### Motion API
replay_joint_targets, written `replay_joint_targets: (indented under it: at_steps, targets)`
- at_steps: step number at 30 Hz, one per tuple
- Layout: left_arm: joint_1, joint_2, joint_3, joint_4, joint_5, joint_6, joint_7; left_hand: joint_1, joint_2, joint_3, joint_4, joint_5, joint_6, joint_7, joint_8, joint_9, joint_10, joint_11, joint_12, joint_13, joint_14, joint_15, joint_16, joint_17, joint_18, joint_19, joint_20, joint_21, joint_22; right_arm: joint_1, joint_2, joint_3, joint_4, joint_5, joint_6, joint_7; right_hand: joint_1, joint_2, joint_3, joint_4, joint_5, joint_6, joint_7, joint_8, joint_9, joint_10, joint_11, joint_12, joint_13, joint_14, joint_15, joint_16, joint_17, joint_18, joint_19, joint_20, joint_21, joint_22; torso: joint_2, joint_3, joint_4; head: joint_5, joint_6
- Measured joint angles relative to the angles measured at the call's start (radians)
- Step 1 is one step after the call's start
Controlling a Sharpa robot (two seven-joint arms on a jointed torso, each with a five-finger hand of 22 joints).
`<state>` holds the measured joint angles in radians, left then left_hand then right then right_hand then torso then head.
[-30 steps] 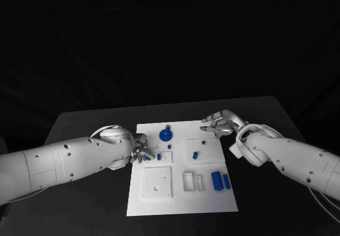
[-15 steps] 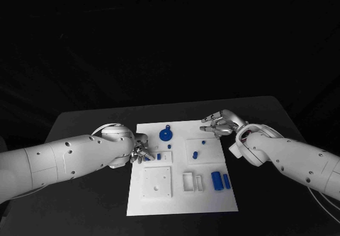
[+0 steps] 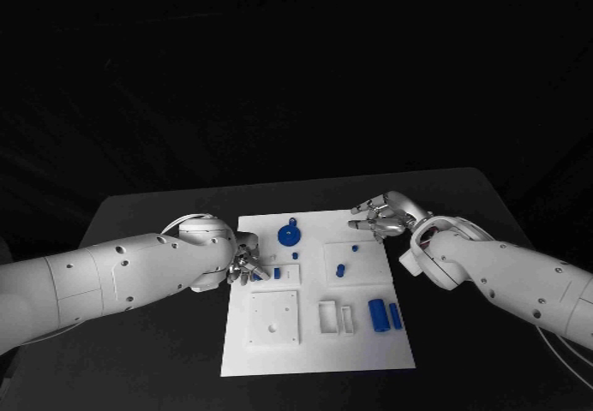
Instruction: Assemble the parts on the task board
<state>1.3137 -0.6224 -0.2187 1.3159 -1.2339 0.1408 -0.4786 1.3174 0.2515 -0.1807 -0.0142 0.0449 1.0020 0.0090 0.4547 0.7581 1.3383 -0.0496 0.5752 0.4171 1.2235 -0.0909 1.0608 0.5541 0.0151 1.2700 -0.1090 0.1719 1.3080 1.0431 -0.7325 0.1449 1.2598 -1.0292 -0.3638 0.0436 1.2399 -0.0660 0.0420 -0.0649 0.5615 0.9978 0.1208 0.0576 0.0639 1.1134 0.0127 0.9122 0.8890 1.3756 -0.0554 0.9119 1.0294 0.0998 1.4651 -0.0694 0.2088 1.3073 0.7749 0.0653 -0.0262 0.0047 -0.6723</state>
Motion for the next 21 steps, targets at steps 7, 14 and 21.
replay_joint_targets:
  at_steps: [7,14,21]
  targets:
    - [0.0,0.001,0.0,-0.001,0.003,-0.002,0.0,-0.015,0.015,0.021,0.021,-0.002,0.001,0.001,-0.018,-0.025,-0.005,0.002,0.001,0.0,0.0,0.0,0.0,-0.005,0.0,0.0,0.0,-0.004,0.0,0.0,0.0,0.0,-0.001,0.0,0.0,0.0,0.0,0.0,0.0,0.0,0.0,0.0,0.0,0.0,0.0,0.0,0.0,0.0,0.0,0.0,0.0,0.0,0.0,0.0,0.0,0.0,0.0,0.0,0.0,0.0,0.0002,0.0,0.001]
    - [0.001,0.001,0.0,-0.001,0.018,-0.003,0.002,-0.019,0.019,0.068,0.068,0.101,0.001,0.001,-0.02,-0.042,-0.016,0.005,0.013,0.0,-0.004,0.004,0.004,-0.015,0.0,0.0,0.0,-0.013,0.0,0.0,0.0,0.0,-0.001,0.0,0.0,0.0,0.0,0.0,0.003,0.003,0.004,0.0,0.0,0.0,0.0,0.0,0.0,0.0,0.0,0.0,0.0,0.0,0.0,0.0,0.0,0.0,0.0,0.0,0.0,-0.0003,0.0002,0.0,0.001]
    - [0.001,-0.003,0.0,0.001,0.039,-0.003,0.003,-0.013,0.011,0.087,0.087,0.168,-0.004,0.005,-0.013,-0.058,-0.024,0.008,0.017,-0.006,-0.007,0.007,0.008,-0.024,0.0,0.0,0.0,-0.018,0.0,-0.001,0.0,0.0,-0.002,0.001,0.0,0.0,0.0,0.0,0.003,0.003,0.004,0.0,0.0,0.0,0.0,0.0,0.0,0.0,0.0,0.0,0.0,0.0,0.0,0.0,0.0,0.0,0.0,0.0,0.0,-0.0004,0.0001,0.0,0.002]
